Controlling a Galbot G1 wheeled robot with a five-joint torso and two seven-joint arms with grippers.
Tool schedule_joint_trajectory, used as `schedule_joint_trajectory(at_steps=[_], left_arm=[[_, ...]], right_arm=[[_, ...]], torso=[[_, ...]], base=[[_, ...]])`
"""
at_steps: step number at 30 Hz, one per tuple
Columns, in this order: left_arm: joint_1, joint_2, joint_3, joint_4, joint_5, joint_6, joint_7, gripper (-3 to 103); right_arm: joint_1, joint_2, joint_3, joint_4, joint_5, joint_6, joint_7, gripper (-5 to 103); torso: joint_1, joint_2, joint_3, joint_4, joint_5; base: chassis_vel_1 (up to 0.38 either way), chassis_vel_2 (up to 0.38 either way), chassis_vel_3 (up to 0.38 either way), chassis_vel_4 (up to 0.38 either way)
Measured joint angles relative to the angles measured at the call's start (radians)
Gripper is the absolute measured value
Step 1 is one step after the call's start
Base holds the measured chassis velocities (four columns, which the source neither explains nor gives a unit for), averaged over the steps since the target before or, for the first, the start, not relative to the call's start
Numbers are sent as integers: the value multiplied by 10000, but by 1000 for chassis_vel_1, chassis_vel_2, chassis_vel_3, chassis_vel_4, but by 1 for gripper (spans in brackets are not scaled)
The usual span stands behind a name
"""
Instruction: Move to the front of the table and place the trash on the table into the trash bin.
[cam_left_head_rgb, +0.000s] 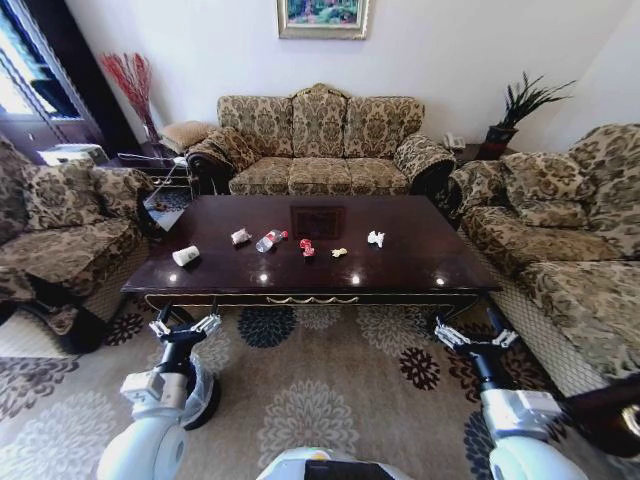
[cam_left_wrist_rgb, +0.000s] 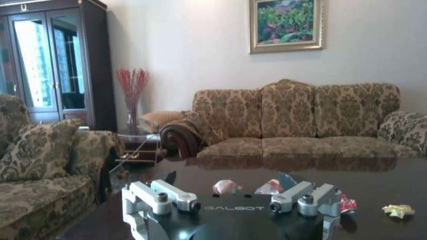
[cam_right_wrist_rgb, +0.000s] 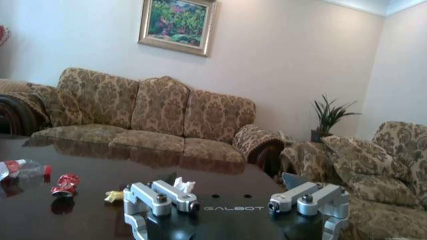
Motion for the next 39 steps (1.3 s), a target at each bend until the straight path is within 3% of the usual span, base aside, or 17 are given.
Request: schedule_joint_trajectory(at_steps=[19,39], left_arm=[[11,3,61,-43,42,-27,27,100],[-139,234,-49,-1,-343,17,171,100]], right_arm=[[-190,269,79,-102,138,643,-32,100],[-169,254,130,68,-109,123,-27,100]], torso=[[0,0,0,0,0],[0,0,0,0,-1]], base=[[32,39,-37,-36],[0,0,0,0]])
